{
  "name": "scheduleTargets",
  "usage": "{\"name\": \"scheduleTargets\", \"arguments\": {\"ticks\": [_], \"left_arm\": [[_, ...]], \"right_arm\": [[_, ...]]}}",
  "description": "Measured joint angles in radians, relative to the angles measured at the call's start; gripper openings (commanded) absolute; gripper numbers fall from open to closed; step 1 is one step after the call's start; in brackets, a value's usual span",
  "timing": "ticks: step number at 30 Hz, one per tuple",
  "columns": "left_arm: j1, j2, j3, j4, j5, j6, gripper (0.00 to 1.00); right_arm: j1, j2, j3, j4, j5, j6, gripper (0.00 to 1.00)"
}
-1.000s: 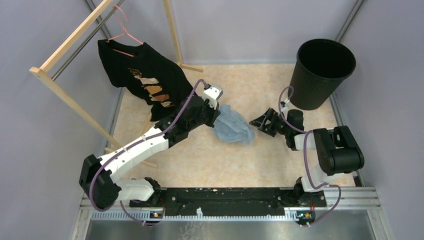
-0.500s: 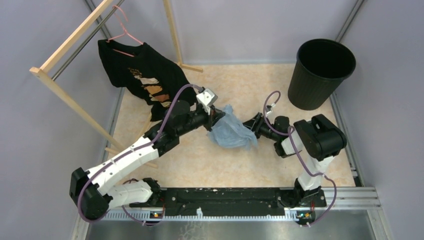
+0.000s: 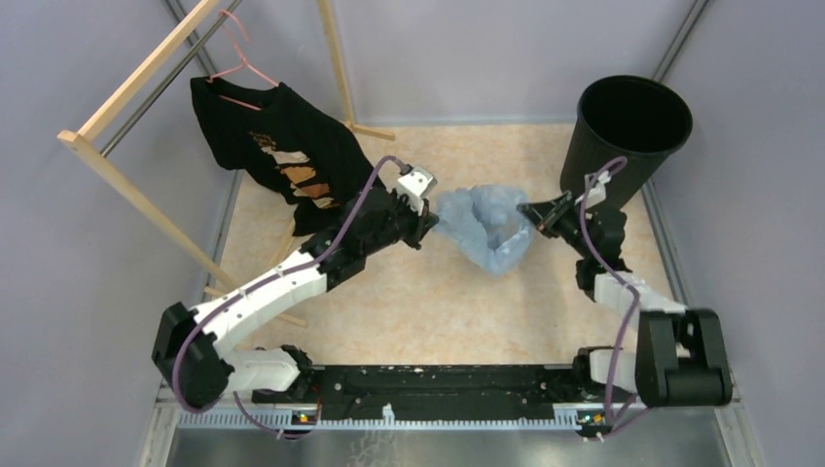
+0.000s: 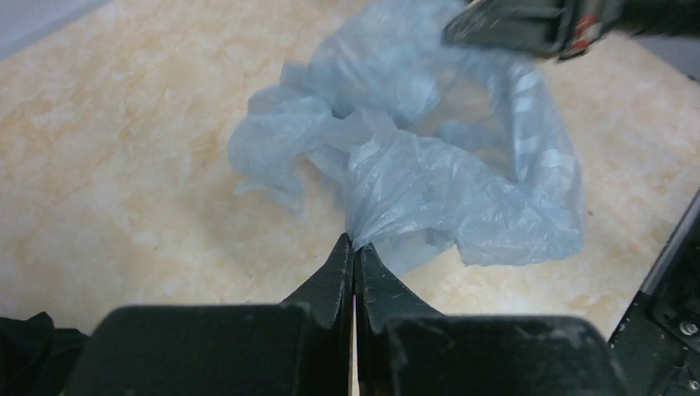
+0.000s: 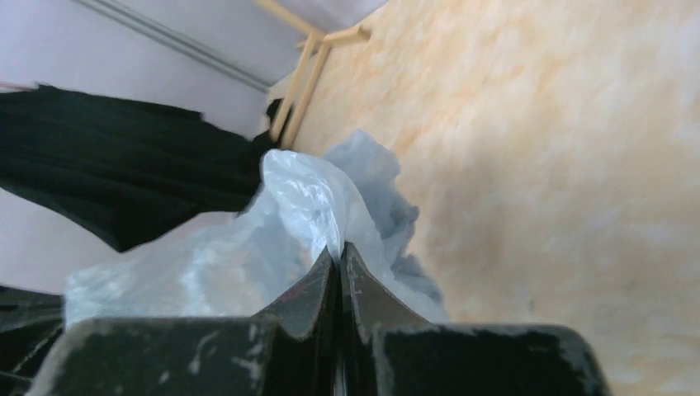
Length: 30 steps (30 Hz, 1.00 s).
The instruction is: Put the trash bags into the trash bin
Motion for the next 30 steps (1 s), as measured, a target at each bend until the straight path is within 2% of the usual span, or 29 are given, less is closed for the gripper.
{"name": "scheduleTargets", "arguments": {"ticks": [4, 7, 10, 14, 16, 21, 26, 30], "left_arm": [[0.000, 0.117, 0.062, -0.075, -0.050, -0.034, 0.00], [0.000, 0.214, 0.106, -0.129, -0.066, -0.079, 0.00], [0.007, 0.322, 0.155, -0.179, -0.040, -0.124, 0.00], [0.039, 0.454, 0.203, -0.243, 0.029, -0.184, 0.00], [0.074, 0.499, 0.216, -0.274, 0.068, -0.207, 0.00], [0.179, 0.542, 0.224, -0.314, 0.175, -0.240, 0.00], [0.204, 0.557, 0.248, -0.317, 0.260, -0.255, 0.00], [0.198, 0.566, 0.250, -0.317, 0.296, -0.255, 0.00]], "right_arm": [[0.046, -0.270, 0.119, -0.370, 0.187, -0.259, 0.00], [0.118, -0.389, 0.185, -0.519, 0.318, -0.411, 0.00], [0.242, -0.409, 0.209, -0.612, 0.427, -0.518, 0.13], [0.440, -0.336, 0.207, -0.711, 0.520, -0.585, 0.25], [0.492, -0.300, 0.177, -0.715, 0.496, -0.573, 0.32], [0.508, -0.277, 0.034, -0.658, 0.342, -0.453, 0.59], [0.508, -0.275, 0.006, -0.583, 0.140, -0.327, 0.68], [0.508, -0.295, 0.088, -0.642, 0.111, -0.309, 0.77]]}}
